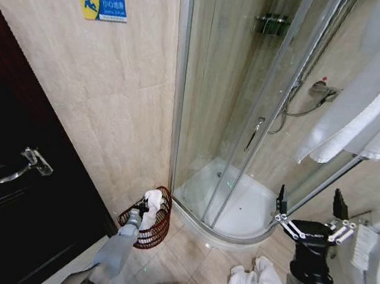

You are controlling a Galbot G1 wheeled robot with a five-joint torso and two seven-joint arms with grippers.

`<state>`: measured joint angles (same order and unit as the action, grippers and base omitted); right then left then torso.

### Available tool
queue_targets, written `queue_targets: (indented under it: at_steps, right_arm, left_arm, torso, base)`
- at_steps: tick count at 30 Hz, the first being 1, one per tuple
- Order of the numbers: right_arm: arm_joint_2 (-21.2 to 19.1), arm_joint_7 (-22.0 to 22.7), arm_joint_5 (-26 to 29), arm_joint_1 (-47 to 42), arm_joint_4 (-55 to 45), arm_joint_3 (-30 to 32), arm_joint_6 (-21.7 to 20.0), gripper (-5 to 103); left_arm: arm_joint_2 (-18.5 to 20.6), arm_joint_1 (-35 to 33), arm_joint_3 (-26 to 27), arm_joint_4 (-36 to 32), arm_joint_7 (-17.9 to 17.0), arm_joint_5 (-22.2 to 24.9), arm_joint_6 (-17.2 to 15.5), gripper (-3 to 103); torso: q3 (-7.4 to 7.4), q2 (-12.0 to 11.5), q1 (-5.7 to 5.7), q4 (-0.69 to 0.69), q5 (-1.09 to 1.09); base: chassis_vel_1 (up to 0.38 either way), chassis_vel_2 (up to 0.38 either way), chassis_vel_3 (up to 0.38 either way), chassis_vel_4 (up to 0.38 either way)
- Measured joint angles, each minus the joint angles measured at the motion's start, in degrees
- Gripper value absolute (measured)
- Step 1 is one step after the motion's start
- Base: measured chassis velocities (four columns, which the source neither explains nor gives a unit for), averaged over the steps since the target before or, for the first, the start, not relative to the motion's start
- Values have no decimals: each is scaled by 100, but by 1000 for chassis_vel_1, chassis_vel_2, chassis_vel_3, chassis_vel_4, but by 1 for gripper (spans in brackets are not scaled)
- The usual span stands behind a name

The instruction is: Discard the used towel into the hamper.

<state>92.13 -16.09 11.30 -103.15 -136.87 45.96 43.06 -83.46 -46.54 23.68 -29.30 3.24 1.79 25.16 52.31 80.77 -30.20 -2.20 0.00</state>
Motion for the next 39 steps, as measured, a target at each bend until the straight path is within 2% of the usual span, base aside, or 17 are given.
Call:
queue_targets:
  at_steps: [5, 9, 14, 17, 18, 20, 21, 24, 26, 31, 34, 37, 39]
  right_arm:
    - [1, -5, -53, -2, -51, -42, -8, 100]
    - [2, -20, -72, -17, -78, -51, -20, 100]
    - [2, -23, -97, -17, -75, -51, -21, 100]
    - [2, -37, -159, -17, -51, -55, 4, 100]
    - [2, -45, -177, -18, -46, -60, 15, 100]
    - [2, -50, -195, -17, -37, -76, 23, 100]
    - [2, -50, -195, -17, -37, -76, 23, 100]
    - [2, -52, -213, -13, -23, -79, 38, 100]
    - [2, -54, -214, -16, -17, -81, 43, 100]
    - [2, -58, -216, -25, 17, -86, 87, 100]
    - [1, -58, -216, -36, 18, -86, 100, 100]
    - [1, -58, -207, -62, 18, -73, 130, 100]
    - [1, -58, -204, -66, 17, -71, 132, 100]
  left_arm:
    - [1, 49, -14, 189, 1, -244, 12, 0]
    - [-48, 101, -6, 331, -20, -100, -66, 0]
    - [-83, 119, -24, 427, -58, -184, -137, -2]
    - [-88, 136, -39, 467, -119, -263, -185, 7]
    - [-88, 145, -44, 480, -136, -284, -199, 7]
    - [-77, 146, -63, 487, -140, -340, -206, 19]
    - [-77, 146, -63, 487, -140, -340, -206, 19]
    - [-44, 65, -96, 453, -121, -471, -225, 34]
    - [-42, 33, -98, 440, -105, -485, -227, 34]
    - [-55, -87, -91, 396, -68, -527, -225, 61]
    - [-58, -111, -87, 382, -66, -534, -218, 67]
    - [-59, -137, -70, 369, -65, -536, -178, 83]
    - [-60, -141, -66, 364, -65, -533, -169, 83]
  torso:
    - [0, 0, 0, 0, 0]
    - [0, 0, 0, 0, 0]
    - [0, 0, 0, 0, 0]
    - [0, 0, 0, 0, 0]
    - [0, 0, 0, 0, 1]
    - [0, 0, 0, 0, 0]
    - [0, 0, 0, 0, 0]
    - [0, 0, 0, 0, 1]
    - [0, 0, 0, 0, 1]
    - [0, 0, 0, 0, 1]
    - [0, 0, 0, 0, 0]
    - [0, -1, 0, 0, 1]
    - [0, -1, 0, 0, 1]
  base:
    - [0, 0, 0, 0]
    - [0, 0, 0, 0]
    - [0, 0, 0, 0]
    - [0, 0, 0, 0]
    - [0, 0, 0, 0]
    - [0, 0, 0, 0]
    - [0, 0, 0, 0]
    - [0, 0, 0, 0]
    - [0, 0, 0, 0]
    - [0, 0, 0, 0]
    - [0, 0, 0, 0]
    - [0, 0, 0, 0]
    - [0, 0, 0, 0]
